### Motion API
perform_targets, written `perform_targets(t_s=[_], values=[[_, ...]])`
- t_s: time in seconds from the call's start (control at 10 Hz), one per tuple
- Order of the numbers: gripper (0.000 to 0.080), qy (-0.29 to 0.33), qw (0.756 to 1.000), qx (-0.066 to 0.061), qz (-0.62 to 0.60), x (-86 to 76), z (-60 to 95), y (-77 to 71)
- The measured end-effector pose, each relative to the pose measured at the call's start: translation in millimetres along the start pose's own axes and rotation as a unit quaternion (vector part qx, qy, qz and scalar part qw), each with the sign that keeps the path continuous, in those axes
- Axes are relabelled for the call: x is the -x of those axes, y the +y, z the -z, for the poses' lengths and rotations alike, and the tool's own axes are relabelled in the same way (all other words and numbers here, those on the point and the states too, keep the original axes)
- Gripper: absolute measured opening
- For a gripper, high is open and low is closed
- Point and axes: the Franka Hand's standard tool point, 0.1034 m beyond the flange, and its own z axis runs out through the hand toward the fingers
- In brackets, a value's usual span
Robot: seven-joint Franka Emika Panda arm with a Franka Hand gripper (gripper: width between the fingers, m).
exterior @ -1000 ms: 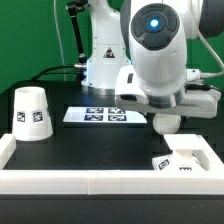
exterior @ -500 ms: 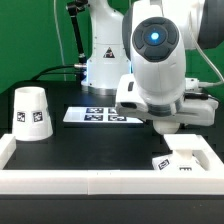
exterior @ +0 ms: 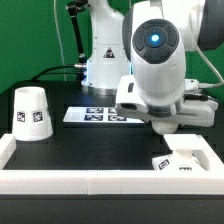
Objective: Assemble lamp
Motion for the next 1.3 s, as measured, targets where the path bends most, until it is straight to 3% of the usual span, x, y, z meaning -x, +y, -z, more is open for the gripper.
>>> perform_targets(t_s=[0.3, 0.7, 0.9, 1.2, 1.3], values=[[0.0576, -0.001, 1.000, 0.000, 0.005, -0.1, 1.5, 1.9], [0.0576, -0.006, 0.998, -0.026, 0.060, 12.0, 61.4, 40.8], [0.0577, 0.006, 0.996, -0.037, 0.081, 8.5, 93.1, 50.9], [0.0577, 0.038, 0.995, -0.037, 0.079, -0.1, 93.1, 48.8], [0.0577, 0.080, 0.993, -0.038, 0.077, -7.6, 97.1, 48.0]])
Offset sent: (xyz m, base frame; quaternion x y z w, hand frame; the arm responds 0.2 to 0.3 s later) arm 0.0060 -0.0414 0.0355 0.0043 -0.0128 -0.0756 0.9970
